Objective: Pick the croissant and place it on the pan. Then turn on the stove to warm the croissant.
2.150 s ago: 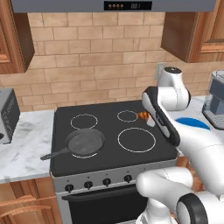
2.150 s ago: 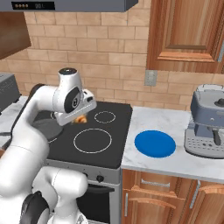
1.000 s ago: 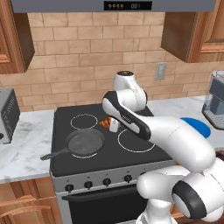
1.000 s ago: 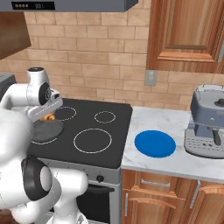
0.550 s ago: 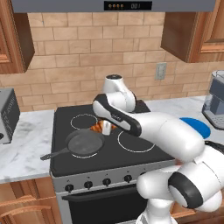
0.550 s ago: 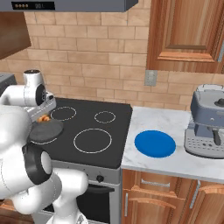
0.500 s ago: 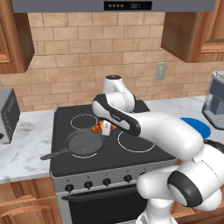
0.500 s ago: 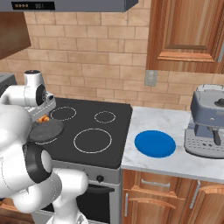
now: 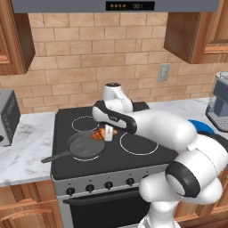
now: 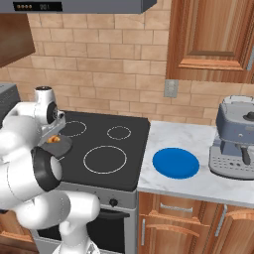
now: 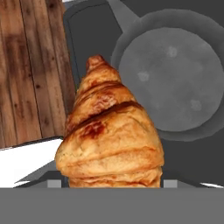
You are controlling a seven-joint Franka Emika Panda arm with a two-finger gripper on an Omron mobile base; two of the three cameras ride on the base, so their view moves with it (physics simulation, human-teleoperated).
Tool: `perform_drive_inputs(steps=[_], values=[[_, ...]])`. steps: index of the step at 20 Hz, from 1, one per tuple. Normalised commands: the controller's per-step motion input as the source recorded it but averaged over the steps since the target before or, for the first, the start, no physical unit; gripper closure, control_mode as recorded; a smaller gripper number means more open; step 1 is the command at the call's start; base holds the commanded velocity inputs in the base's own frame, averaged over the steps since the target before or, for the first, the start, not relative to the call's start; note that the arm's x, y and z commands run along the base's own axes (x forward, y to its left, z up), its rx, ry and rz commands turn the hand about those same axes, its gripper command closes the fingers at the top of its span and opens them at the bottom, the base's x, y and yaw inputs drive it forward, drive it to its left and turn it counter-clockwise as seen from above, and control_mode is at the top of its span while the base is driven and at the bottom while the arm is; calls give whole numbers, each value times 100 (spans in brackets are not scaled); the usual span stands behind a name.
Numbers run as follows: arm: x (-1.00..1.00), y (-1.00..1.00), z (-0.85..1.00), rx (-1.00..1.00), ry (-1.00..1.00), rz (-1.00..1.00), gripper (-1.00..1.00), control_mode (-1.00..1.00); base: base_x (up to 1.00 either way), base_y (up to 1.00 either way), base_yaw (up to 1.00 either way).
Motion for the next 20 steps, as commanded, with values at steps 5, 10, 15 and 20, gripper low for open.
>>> perform_drive_inputs(steps=[5, 10, 15, 20], values=[[27, 25, -28, 0, 5, 1, 100, -100, 0, 0, 0], [12, 34, -8, 0, 2, 0, 100, -100, 0, 0, 0], [12, 24, -15, 0, 0, 0, 100, -100, 0, 0, 0], [14, 23, -23, 0, 0, 0, 100, -100, 0, 0, 0]])
